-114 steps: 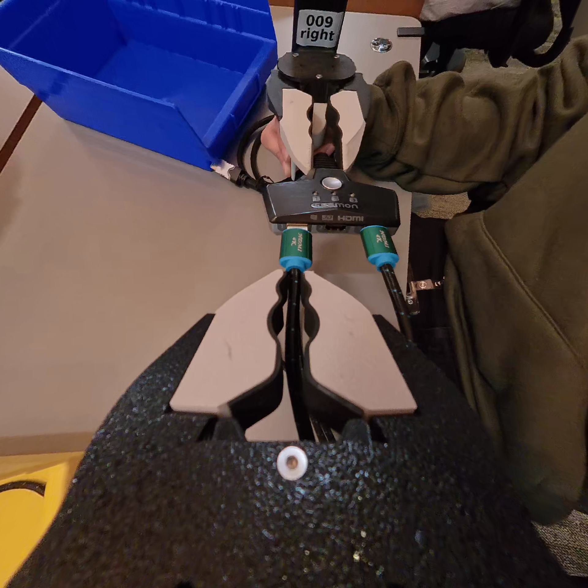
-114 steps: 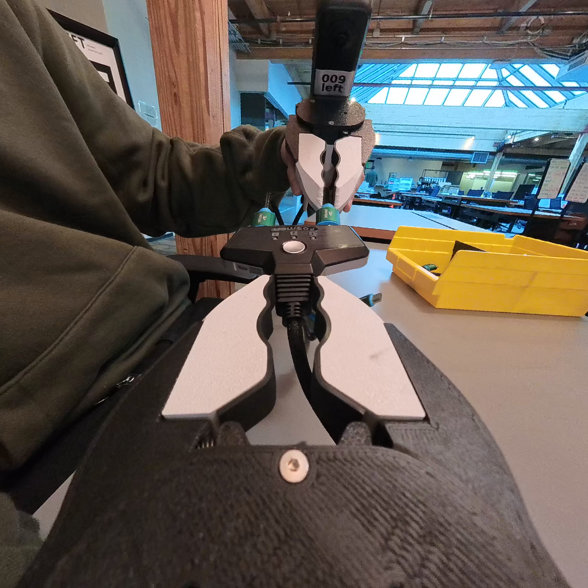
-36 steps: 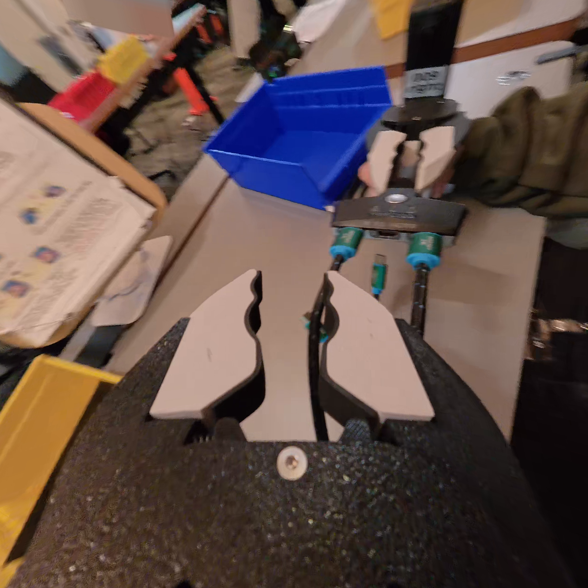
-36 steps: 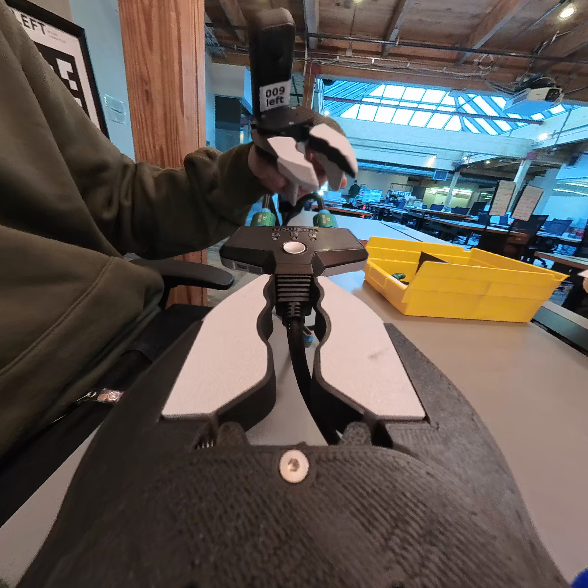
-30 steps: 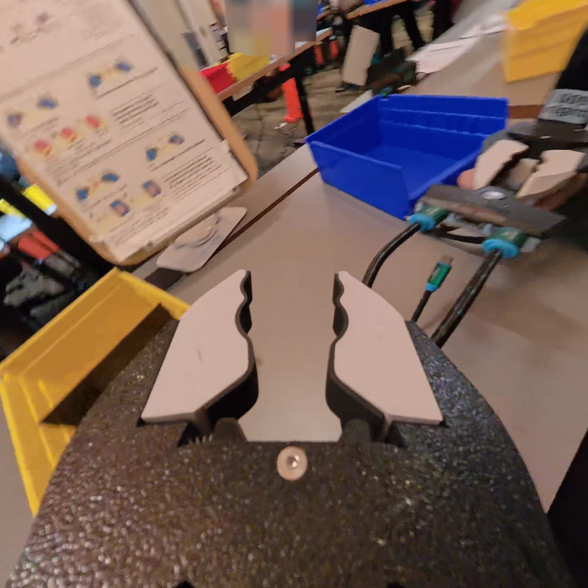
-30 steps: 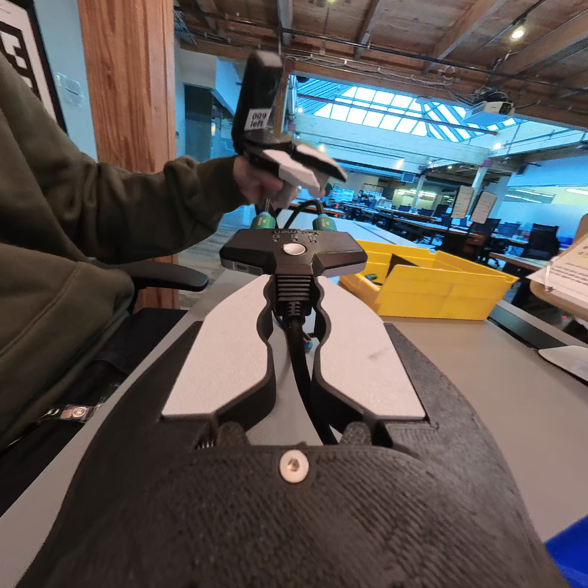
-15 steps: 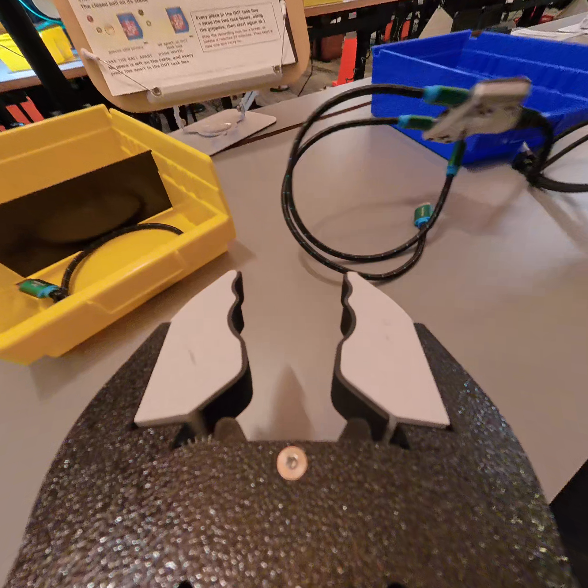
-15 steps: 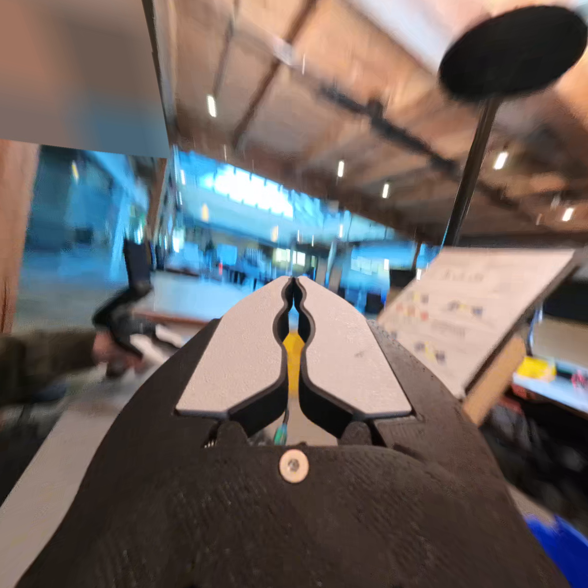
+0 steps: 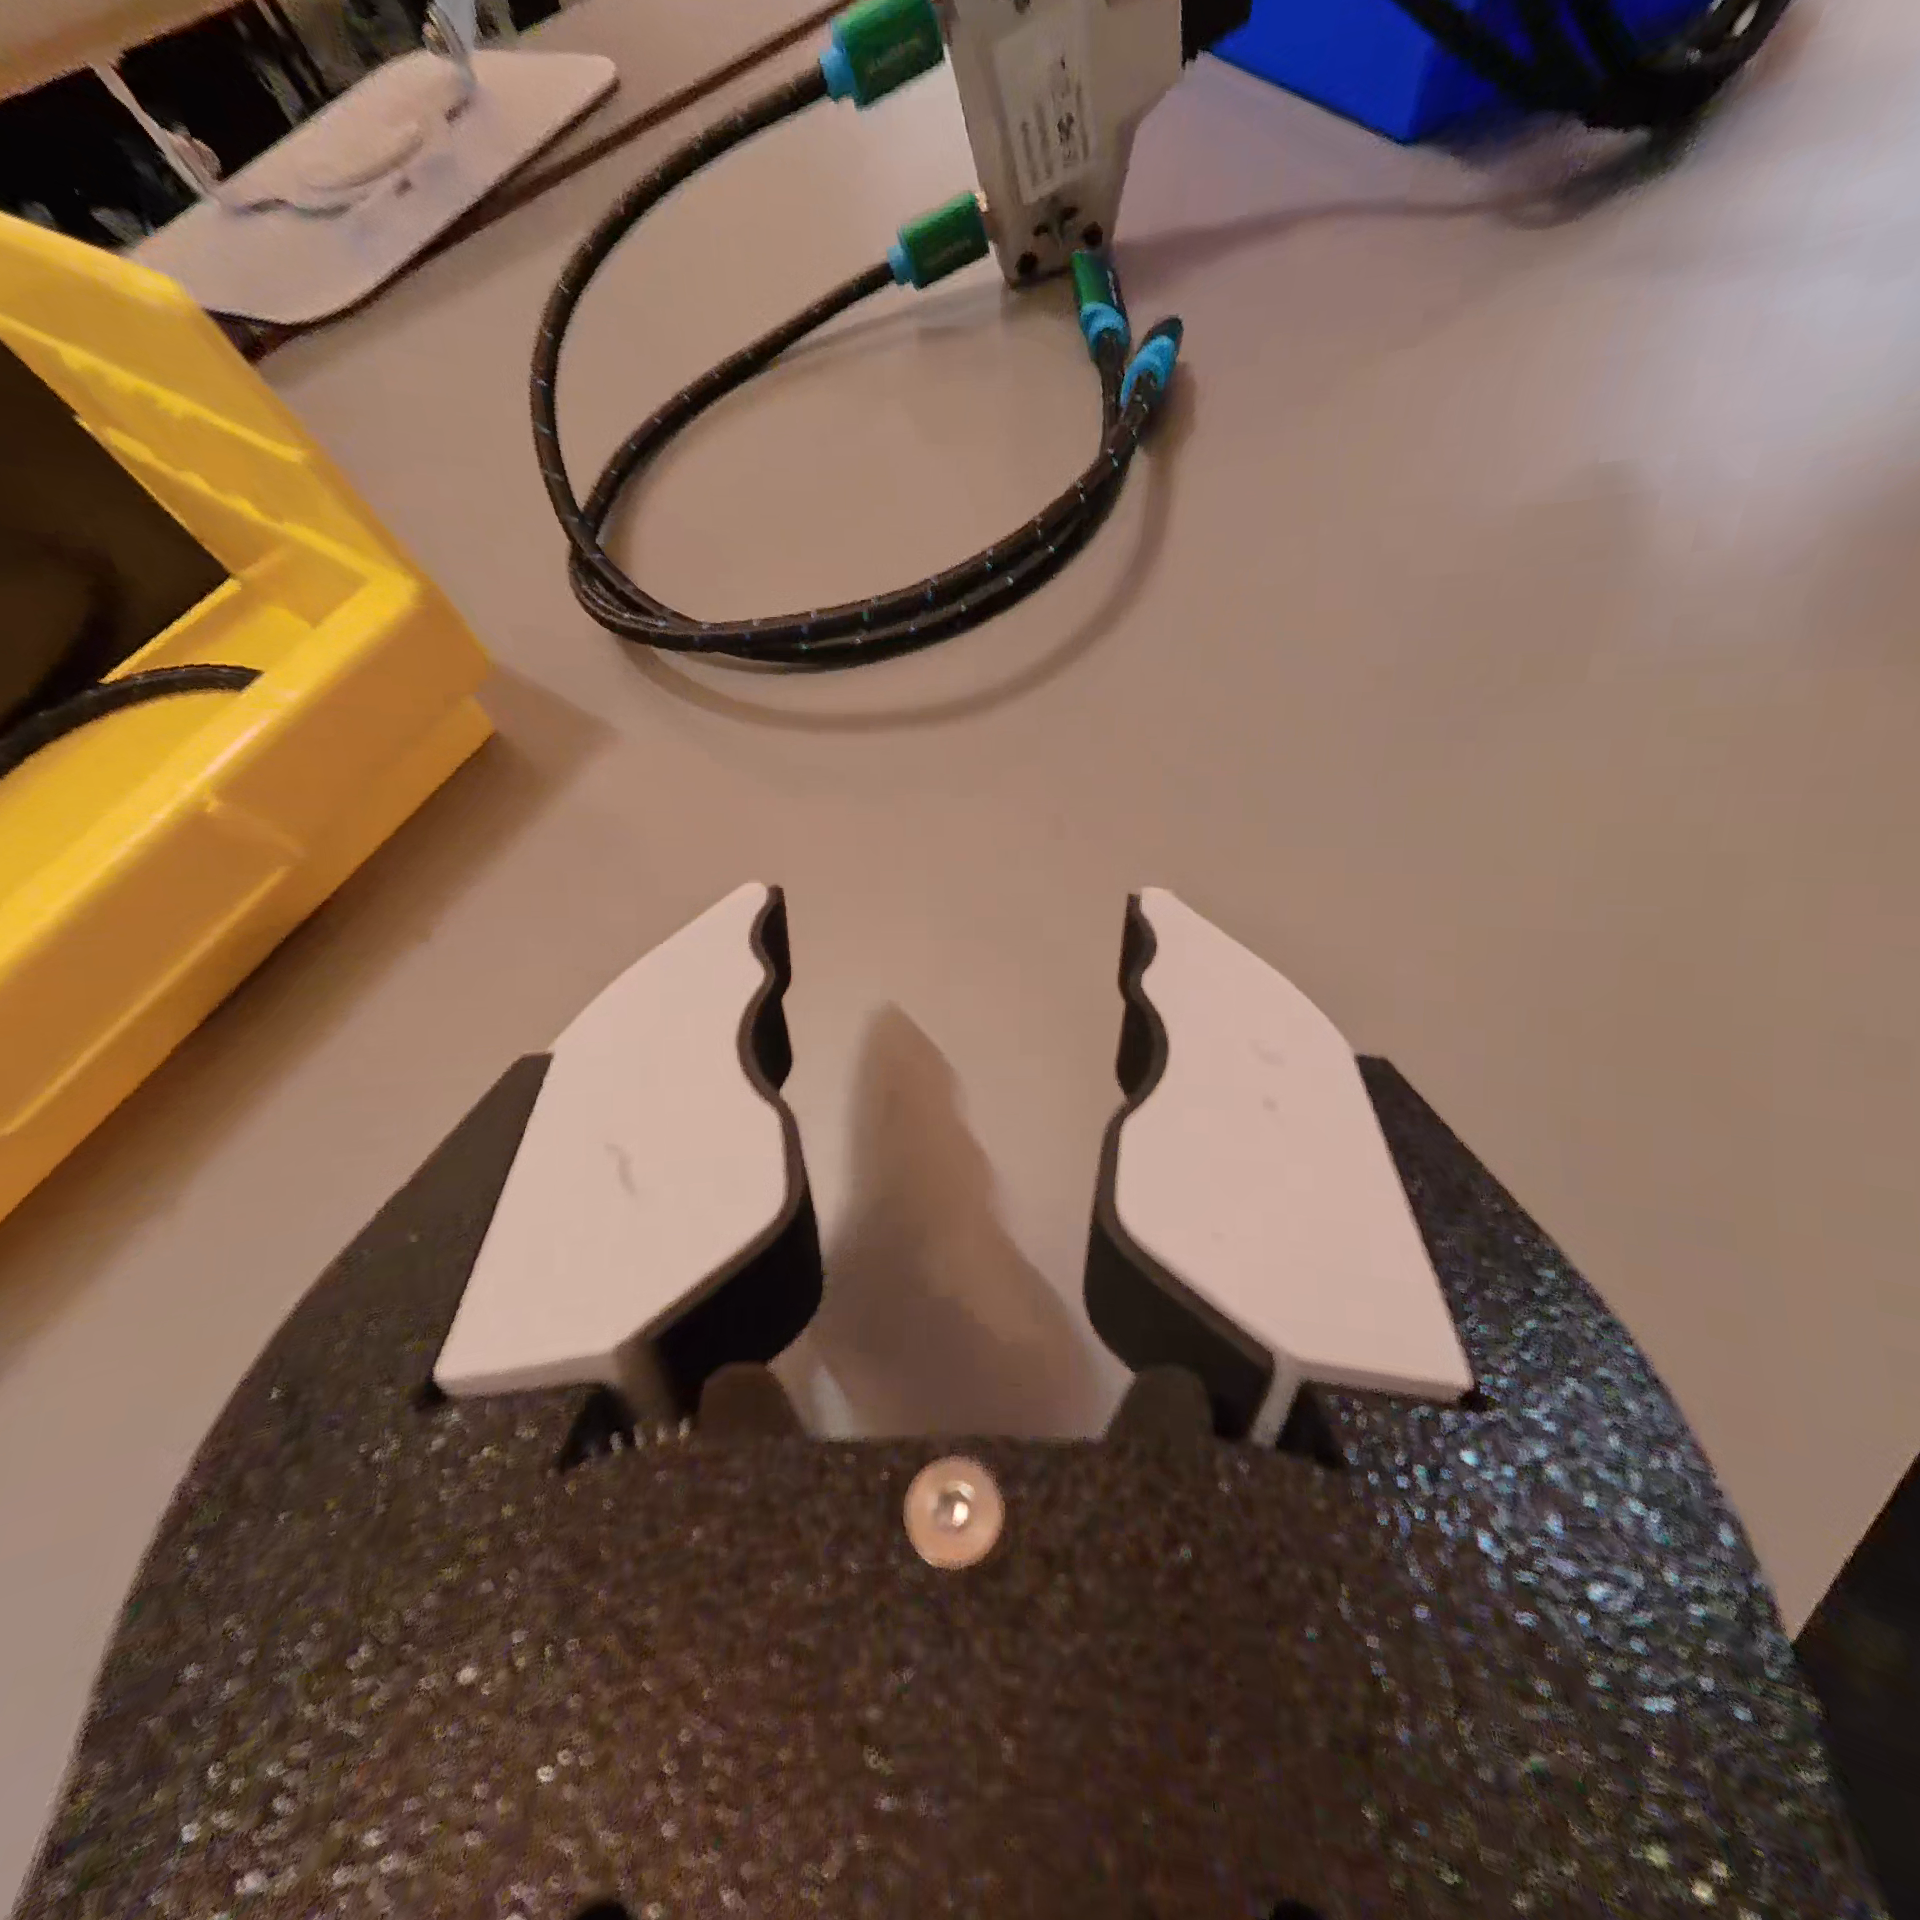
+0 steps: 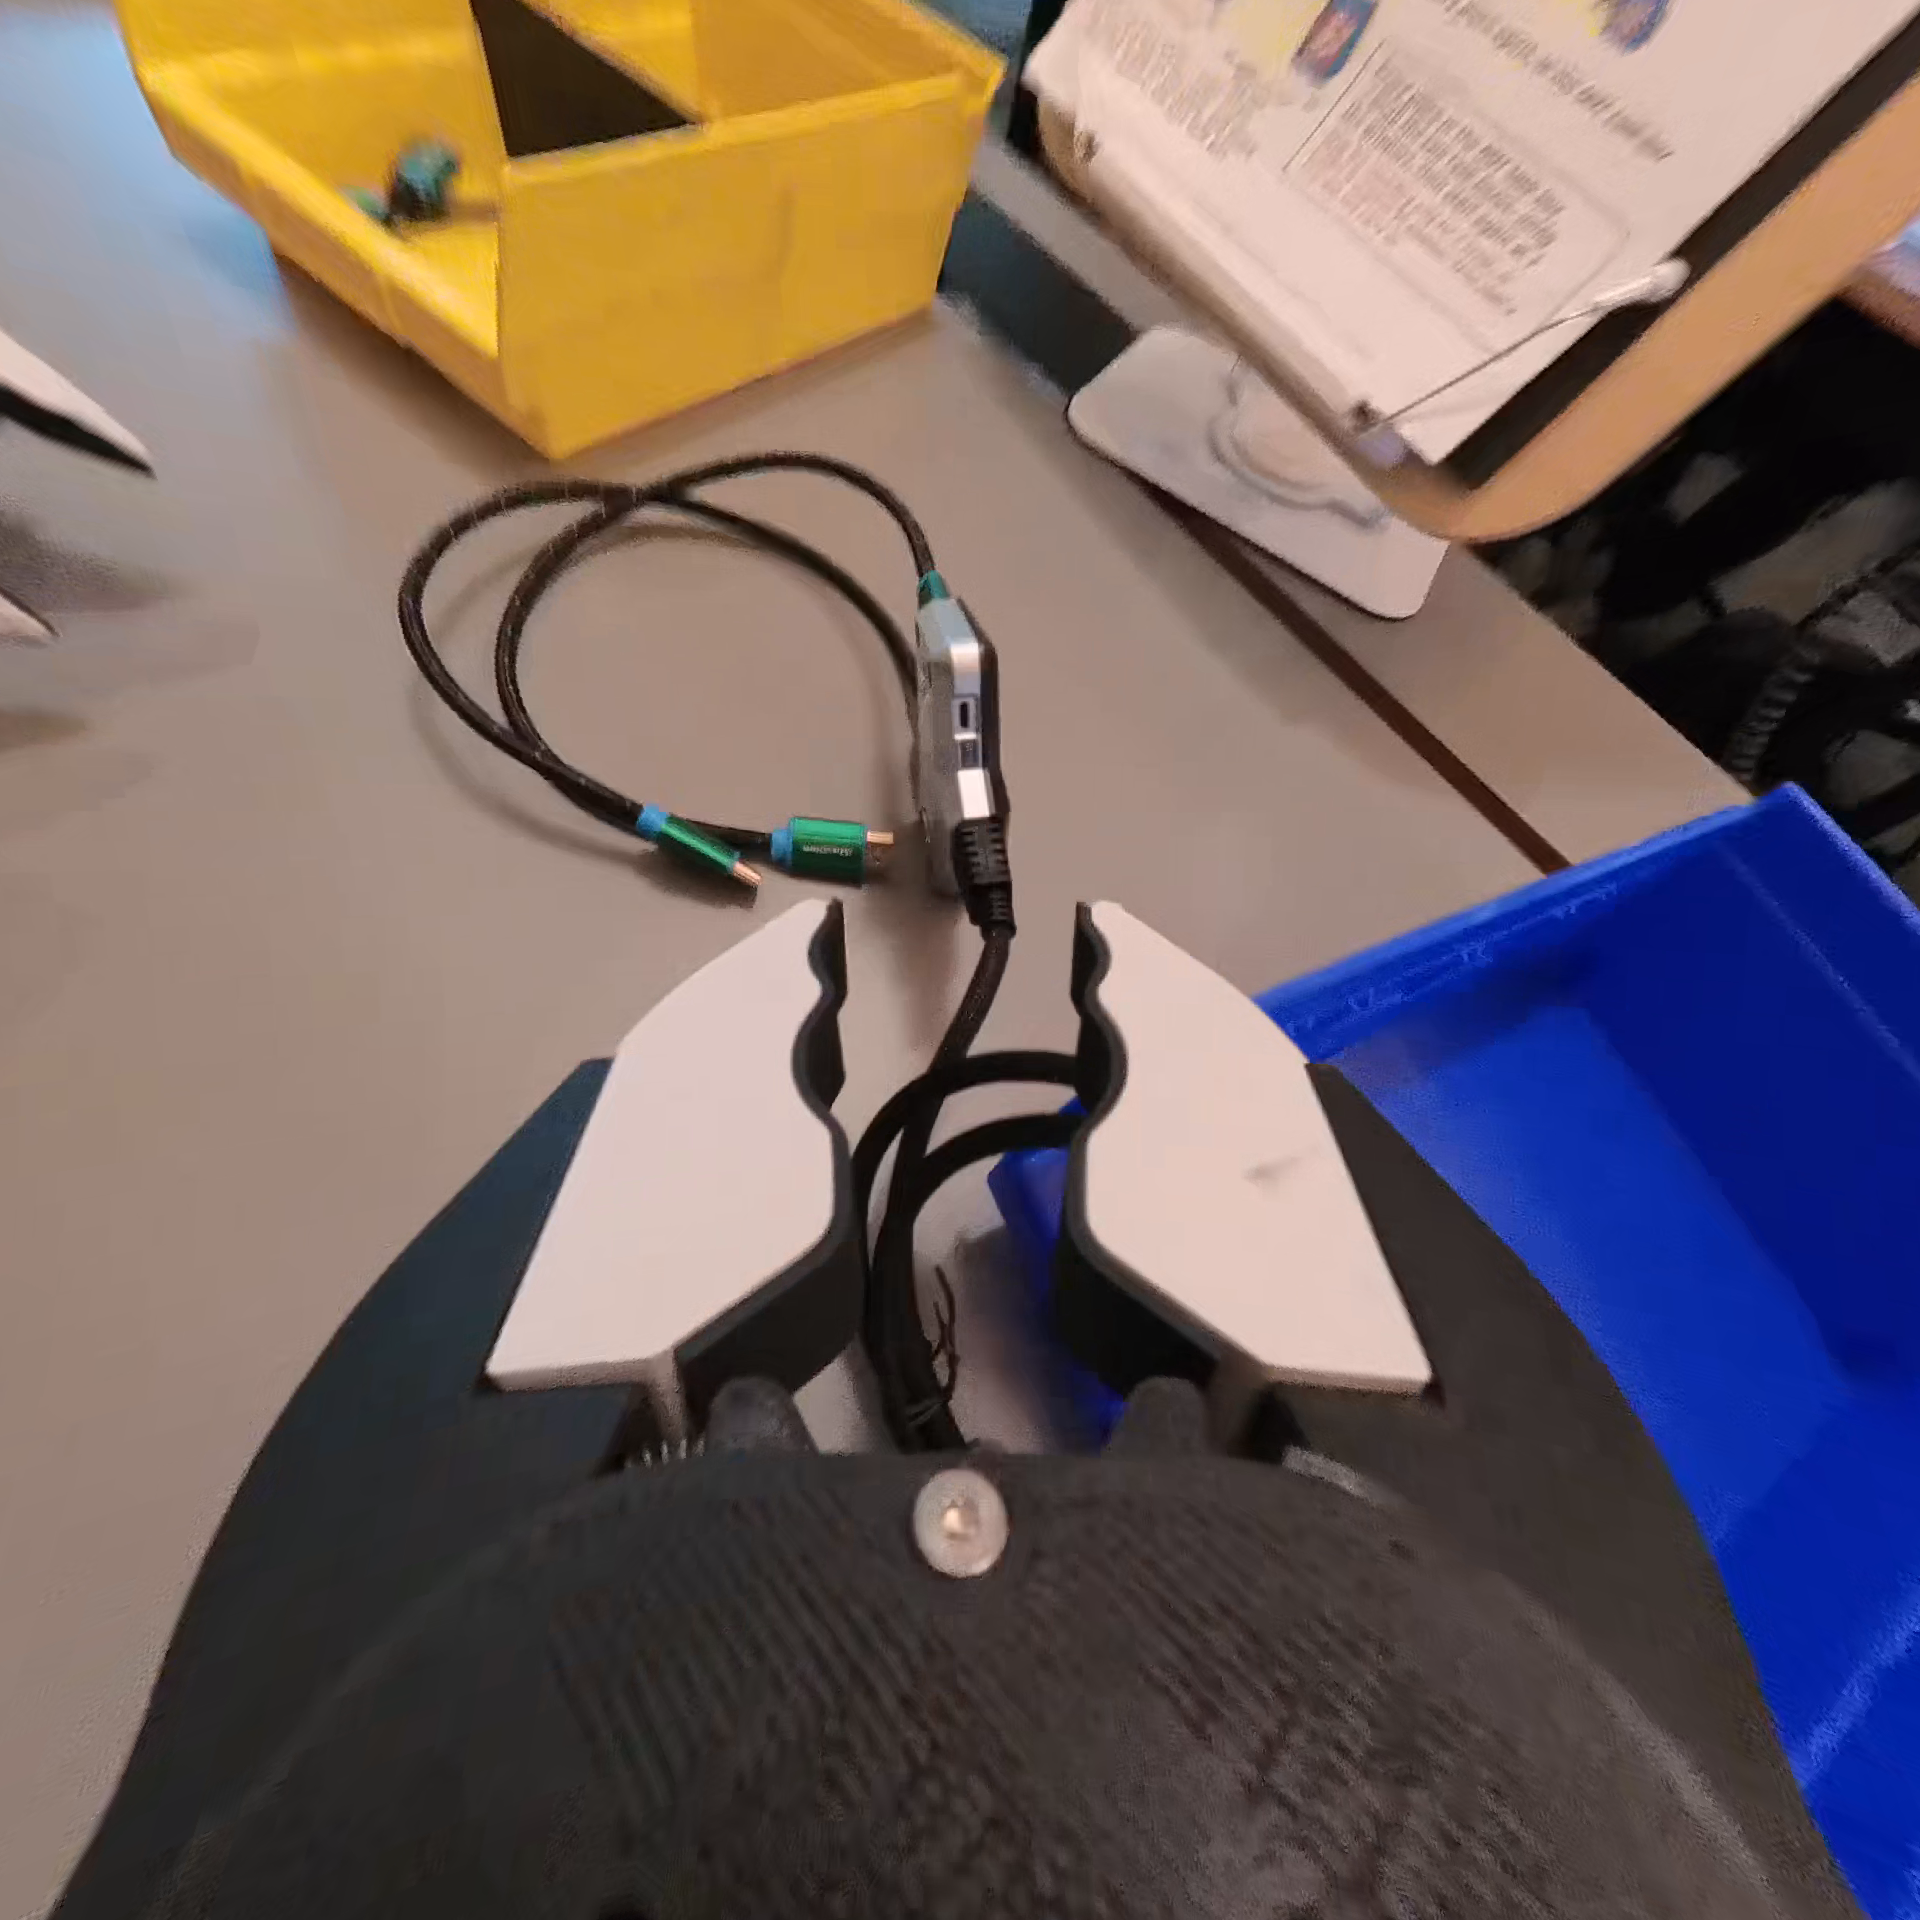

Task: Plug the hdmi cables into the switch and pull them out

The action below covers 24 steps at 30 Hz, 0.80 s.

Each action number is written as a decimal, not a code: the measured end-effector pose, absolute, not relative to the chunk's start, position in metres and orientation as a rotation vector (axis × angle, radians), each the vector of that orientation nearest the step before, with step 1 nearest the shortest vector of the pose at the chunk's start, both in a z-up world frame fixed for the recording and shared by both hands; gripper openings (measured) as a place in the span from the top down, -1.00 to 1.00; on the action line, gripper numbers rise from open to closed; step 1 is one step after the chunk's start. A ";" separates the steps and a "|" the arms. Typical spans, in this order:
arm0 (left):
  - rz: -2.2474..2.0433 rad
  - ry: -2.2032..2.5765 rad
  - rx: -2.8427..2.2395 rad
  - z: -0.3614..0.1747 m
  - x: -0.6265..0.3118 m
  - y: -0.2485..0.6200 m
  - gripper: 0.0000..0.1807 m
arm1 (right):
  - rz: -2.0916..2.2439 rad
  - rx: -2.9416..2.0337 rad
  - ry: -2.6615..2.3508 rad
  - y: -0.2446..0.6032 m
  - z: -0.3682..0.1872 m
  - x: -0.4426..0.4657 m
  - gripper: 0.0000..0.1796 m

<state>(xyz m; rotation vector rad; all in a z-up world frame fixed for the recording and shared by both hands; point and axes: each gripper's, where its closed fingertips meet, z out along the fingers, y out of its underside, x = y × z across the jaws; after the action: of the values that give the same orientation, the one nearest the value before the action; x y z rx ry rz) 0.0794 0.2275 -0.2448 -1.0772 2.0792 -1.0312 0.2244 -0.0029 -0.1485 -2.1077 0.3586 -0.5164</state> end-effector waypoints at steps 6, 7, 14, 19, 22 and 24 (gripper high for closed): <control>-1.054 2.079 -1.124 -0.246 0.081 0.230 0.35 | -0.608 -2.548 0.259 0.029 -0.187 0.262 0.40; -1.067 2.069 -1.131 -0.245 0.081 0.231 0.37 | -0.635 -2.650 0.252 0.026 -0.200 0.272 0.37; -1.124 2.061 -1.125 -0.241 0.079 0.230 0.40 | -0.570 -3.039 0.142 0.022 -0.248 0.280 0.47; -1.165 2.111 -1.135 -0.243 0.078 0.226 0.41 | -0.494 -3.013 0.082 0.040 -0.238 0.278 0.51; -1.195 2.118 -1.151 -0.243 0.077 0.226 0.43 | -0.466 -2.939 0.122 0.058 -0.239 0.282 0.46; -1.215 2.124 -1.149 -0.242 0.076 0.225 0.44 | -0.413 -2.921 0.216 0.062 -0.251 0.288 0.48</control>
<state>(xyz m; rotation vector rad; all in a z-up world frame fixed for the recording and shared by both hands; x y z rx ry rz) 0.0764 0.2250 -0.2420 -1.1488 2.1239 -1.2146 0.2876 0.0623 -0.2513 -2.9210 0.2158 -0.4128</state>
